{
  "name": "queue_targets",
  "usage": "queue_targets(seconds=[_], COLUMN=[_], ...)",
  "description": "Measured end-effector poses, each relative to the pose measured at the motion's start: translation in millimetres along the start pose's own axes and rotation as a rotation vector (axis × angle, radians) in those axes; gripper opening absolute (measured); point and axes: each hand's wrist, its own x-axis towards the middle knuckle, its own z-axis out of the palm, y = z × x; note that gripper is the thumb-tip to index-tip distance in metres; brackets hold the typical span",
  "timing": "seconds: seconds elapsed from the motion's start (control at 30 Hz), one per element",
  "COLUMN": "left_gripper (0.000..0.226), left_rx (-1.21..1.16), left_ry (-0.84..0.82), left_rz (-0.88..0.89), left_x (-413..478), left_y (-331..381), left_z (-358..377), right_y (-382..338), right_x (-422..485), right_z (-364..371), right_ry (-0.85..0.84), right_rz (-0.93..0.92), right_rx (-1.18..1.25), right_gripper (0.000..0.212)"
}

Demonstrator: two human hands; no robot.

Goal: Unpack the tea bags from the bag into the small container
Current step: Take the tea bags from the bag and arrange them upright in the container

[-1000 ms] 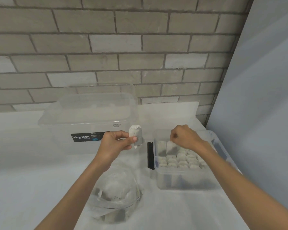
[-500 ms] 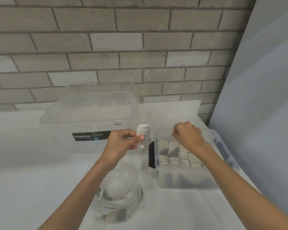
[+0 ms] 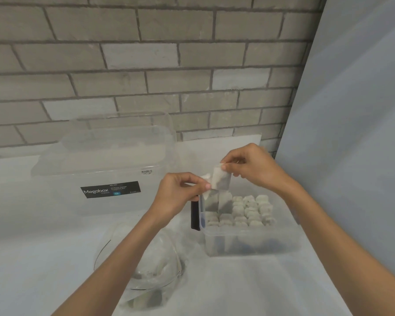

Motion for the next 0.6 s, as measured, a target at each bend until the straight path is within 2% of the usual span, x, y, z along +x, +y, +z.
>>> queue_targets(seconds=[0.07, 0.2, 0.4, 0.6], left_gripper=[0.009, 0.01, 0.011, 0.026], left_rx=[0.015, 0.025, 0.011, -0.028], left_ry=[0.011, 0.046, 0.09, 0.082], left_rz=[-0.008, -0.025, -0.032, -0.035], left_x=[0.6, 1.5, 1.8, 0.7], left_y=[-2.8, -5.2, -4.5, -8.3], left_z=[-1.4, -4.8, -7.5, -10.4], right_y=[18.0, 55.4, 89.2, 96.8], right_x=[1.1, 1.1, 5.9, 8.6], right_z=[-3.1, 9.0, 39.6, 55.9], right_ry=[0.015, -0.097, -0.187, -0.16], right_rz=[0.03, 0.13, 0.209, 0.225], right_rx=[-0.116, -0.256, -0.302, -0.381], right_gripper=[0.009, 0.012, 0.013, 0.016])
